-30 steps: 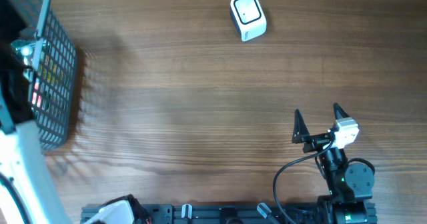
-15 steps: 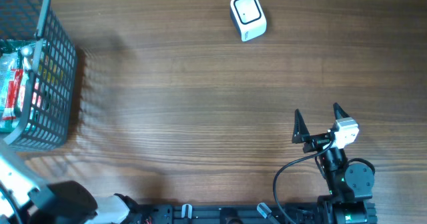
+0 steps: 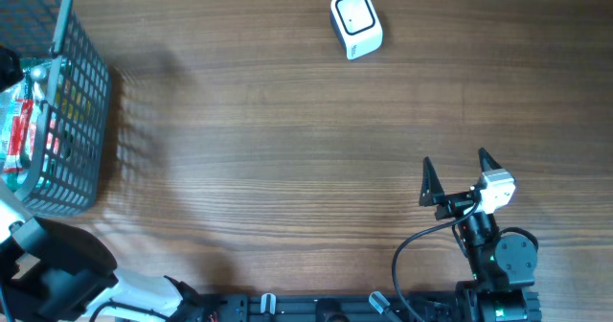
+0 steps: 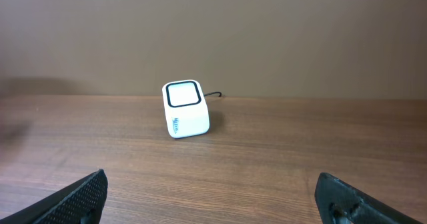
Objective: Scan the item barcode
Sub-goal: 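Reach the left gripper into the basket toward the yellow oil bottle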
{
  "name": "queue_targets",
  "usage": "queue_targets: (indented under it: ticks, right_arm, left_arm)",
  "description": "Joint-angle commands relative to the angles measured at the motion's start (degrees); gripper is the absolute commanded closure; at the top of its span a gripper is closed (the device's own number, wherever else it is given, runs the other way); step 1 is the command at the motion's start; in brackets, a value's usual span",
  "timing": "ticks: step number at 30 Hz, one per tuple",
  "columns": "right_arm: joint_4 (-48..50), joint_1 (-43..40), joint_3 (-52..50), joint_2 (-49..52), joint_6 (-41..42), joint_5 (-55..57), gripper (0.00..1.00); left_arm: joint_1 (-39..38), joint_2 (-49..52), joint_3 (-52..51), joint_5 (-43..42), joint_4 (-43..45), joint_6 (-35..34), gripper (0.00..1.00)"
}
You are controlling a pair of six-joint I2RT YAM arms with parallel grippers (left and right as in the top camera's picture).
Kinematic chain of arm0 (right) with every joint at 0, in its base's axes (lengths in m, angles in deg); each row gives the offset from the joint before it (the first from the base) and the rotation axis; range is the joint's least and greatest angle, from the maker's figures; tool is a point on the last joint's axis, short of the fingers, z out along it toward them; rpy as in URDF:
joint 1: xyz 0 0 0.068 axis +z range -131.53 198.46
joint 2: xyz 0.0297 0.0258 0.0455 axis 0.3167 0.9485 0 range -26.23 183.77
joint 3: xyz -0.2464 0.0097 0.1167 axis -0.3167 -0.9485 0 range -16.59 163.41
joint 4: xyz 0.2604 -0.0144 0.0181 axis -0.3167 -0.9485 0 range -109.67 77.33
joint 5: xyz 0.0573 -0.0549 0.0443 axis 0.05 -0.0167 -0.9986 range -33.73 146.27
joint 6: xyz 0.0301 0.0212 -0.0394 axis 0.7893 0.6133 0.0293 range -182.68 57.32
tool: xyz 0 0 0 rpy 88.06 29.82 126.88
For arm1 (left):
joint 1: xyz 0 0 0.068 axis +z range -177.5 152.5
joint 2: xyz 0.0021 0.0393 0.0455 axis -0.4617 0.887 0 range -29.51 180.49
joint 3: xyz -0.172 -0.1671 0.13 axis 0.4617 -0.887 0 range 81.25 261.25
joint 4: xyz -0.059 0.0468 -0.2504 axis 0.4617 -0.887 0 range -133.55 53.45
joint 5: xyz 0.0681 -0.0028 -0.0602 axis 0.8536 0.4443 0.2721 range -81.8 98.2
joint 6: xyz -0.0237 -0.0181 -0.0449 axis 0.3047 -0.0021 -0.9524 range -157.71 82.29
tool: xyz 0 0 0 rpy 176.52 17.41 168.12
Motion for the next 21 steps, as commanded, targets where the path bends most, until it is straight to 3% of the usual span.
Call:
queue_targets:
  ticks: [1, 16, 19, 21]
  right_arm:
    - [0.20, -0.26, -0.07, -0.46, -0.20, 0.11, 0.00]
    - [0.20, -0.26, -0.07, -0.46, -0.17, 0.11, 0.00]
    - [0.17, -0.26, -0.07, -0.46, -0.17, 0.11, 0.00]
    - [0.17, -0.26, -0.07, -0.46, -0.17, 0.11, 0.00]
  left_arm:
    - [-0.33, 4.07, 0.42, -2.54, 0.15, 7.04, 0.05]
    - [-3.21, 11.96, 0.37, -6.29, 0.20, 17.27, 0.04]
    - [-3.67, 12.11, -0.09, -5.97, 0.42, 17.25, 0.07]
    - [-3.65, 12.79, -0.50, -5.51, 0.42, 17.25, 0.16]
